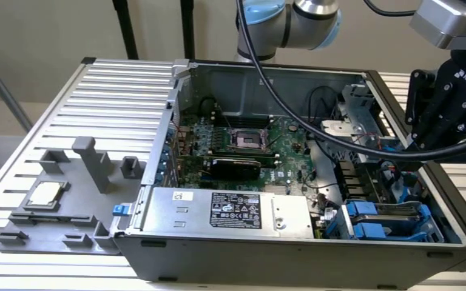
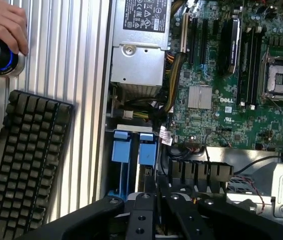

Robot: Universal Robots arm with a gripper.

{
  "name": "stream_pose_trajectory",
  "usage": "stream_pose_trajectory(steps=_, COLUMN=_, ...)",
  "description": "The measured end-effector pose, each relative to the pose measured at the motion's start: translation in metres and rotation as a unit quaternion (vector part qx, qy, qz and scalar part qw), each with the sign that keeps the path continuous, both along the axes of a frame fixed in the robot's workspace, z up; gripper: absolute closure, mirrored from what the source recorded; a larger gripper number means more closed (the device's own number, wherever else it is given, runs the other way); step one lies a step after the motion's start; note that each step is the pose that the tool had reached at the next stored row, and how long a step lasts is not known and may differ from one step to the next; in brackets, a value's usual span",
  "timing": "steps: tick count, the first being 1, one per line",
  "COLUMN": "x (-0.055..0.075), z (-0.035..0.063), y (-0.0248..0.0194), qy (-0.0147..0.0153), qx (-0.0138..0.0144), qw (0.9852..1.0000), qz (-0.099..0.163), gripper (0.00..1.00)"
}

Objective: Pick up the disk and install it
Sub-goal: 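Insert the disk into the insertion slot, then insert the first disk wire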

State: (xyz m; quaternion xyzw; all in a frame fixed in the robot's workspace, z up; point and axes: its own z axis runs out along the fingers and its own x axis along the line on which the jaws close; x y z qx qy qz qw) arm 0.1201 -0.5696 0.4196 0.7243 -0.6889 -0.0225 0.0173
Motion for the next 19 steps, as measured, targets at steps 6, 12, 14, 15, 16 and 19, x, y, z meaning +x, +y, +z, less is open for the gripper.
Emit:
stream_pose_trajectory(steps=6, x=0.0000, z=0.0000, y=0.0000, qy=0.0000, qx=0.0000, qw=1.0000, qz=0.000, gripper=0.89)
stream_pose_trajectory(steps=12, x=0.0000, z=0.0000, y=0.0000, qy=0.0000, qx=0.0000, qw=1.0000, qz=0.000, gripper=0.89)
stream_pose_trajectory(steps=14, x=0.0000, z=0.0000, y=0.0000, qy=0.0000, qx=-0.0001, qw=1.0000, qz=0.000, gripper=0.89)
stream_pose_trajectory(steps=15, x=0.0000, z=0.0000, y=0.0001, qy=0.0000, qx=-0.0003, qw=1.0000, qz=0.000, gripper=0.89)
stream_pose_trajectory(steps=16, x=0.0005, z=0.0000, y=0.0001, qy=0.0001, qx=-0.0003, qw=1.0000, qz=0.000, gripper=0.89)
stream_pose_trajectory(steps=19, x=0.0099, z=-0.0006, y=0.0000, qy=0.0038, qx=-0.0003, qw=1.0000, qz=0.000, gripper=0.89)
